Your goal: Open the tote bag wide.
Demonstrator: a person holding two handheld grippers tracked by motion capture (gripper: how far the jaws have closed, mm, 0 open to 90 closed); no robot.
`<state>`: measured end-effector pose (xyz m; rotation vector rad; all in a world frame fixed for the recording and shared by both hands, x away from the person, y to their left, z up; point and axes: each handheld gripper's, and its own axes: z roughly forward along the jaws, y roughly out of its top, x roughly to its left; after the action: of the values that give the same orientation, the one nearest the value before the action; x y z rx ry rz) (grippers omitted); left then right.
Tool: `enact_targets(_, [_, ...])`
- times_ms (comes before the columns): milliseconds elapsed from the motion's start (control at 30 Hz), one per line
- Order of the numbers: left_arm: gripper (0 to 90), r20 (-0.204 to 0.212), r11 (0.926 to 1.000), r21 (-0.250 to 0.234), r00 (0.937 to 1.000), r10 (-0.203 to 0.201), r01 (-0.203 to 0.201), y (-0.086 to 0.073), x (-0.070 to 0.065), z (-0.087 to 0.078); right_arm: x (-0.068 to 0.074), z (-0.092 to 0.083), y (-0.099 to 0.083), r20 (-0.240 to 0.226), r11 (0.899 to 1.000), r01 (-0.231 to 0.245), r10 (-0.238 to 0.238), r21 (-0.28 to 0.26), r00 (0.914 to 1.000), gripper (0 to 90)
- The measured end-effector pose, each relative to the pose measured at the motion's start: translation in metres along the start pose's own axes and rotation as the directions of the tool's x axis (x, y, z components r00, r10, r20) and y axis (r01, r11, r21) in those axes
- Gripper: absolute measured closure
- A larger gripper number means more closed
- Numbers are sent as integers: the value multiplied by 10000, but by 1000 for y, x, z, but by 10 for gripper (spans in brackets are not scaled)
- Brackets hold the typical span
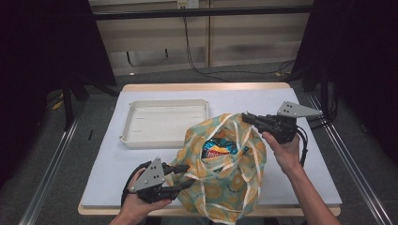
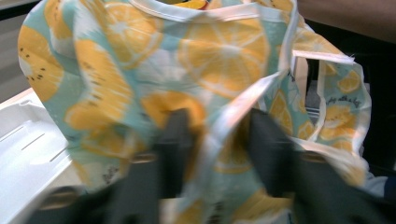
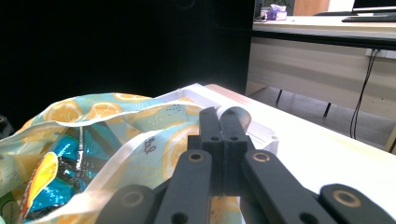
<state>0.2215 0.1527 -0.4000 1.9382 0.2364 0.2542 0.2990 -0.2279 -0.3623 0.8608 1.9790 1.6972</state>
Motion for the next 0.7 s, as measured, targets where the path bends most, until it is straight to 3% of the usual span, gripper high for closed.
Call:
enact_targets(67, [804,268,9991,-311,9993,-274,283,4,4,-6,1,-1,1,-29,10000,48,-48,-5,10000,900])
enact_targets(133, [846,312,9966,-697,9986,-416,437,13,8,-19,2,-4,2,-57,9999,122,-123,-115,9999,900])
enact_targets(233, [870,461,9923,-1082,9974,-556,604,18,12,-27,2,-7,3,8,9998,160,-160,-124,9999,900])
enact_targets(333, [890,116,9880,-1356,9973,-727,736,25,21,-31,1,-12,6,53,9996,149,-148,-256,9999,900])
enact_targets(433, [893,-133,9809,-1603,9934,-1141,1105,30,36,-33,0,-14,9,126,9994,150,-146,-323,9998,900])
enact_targets(533, [896,-451,9650,-1992,9820,-1832,1709,33,61,-38,-5,-16,11,313,9992,90,-78,-380,9995,900])
enact_targets(600, [897,-691,9614,-2110,9784,-1951,1768,32,68,-39,-7,-16,11,312,9990,64,-50,-447,9995,900])
enact_targets(633, [898,-800,9565,-2194,9735,-2142,1924,31,74,-41,-10,-16,11,428,9991,-23,41,-431,9991,900])
enact_targets(667, [900,-1123,9515,-2201,9634,-2435,2149,27,83,-40,-14,-15,9,536,9992,-78,99,-400,9985,900])
enact_targets(700, [900,-1363,9512,-2131,9572,-2551,2232,24,88,-39,-15,-14,9,570,9991,-89,113,-418,9983,900])
